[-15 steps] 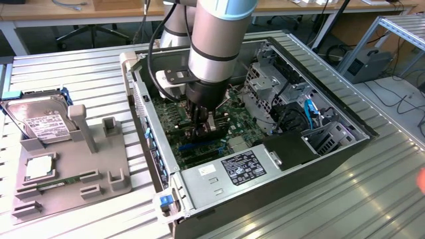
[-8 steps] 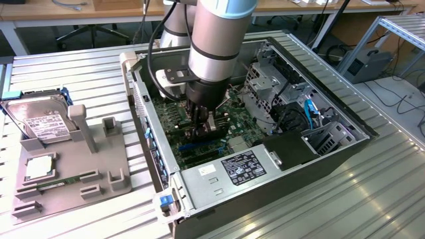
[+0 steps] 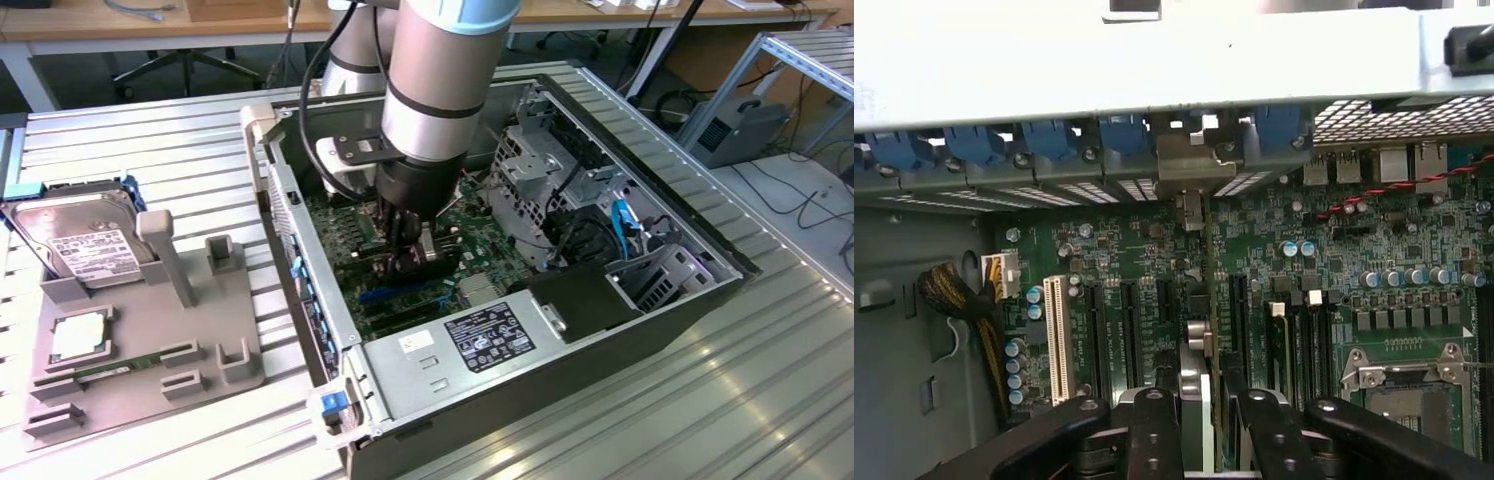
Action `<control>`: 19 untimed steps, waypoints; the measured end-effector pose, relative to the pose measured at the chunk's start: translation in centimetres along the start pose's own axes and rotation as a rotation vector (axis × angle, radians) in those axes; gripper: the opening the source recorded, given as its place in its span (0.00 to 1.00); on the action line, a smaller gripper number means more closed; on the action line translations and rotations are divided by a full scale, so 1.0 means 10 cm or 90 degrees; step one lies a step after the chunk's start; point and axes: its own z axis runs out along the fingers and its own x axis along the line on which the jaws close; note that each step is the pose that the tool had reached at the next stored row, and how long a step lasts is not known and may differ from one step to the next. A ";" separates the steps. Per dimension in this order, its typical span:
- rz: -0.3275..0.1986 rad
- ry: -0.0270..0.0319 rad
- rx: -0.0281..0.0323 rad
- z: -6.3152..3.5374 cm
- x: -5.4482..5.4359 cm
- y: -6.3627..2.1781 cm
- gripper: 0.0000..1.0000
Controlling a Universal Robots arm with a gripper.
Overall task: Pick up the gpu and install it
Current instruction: 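Insert the gpu into the slot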
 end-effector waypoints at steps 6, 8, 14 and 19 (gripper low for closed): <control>0.000 0.0000 -0.0005 -0.001 0.00 -0.035 0.27; 0.000 0.0000 -0.0005 -0.001 0.00 -0.036 0.27; 0.000 -0.0005 0.0068 0.001 0.00 -0.036 0.27; 0.000 0.0002 0.0067 0.004 0.00 -0.032 0.27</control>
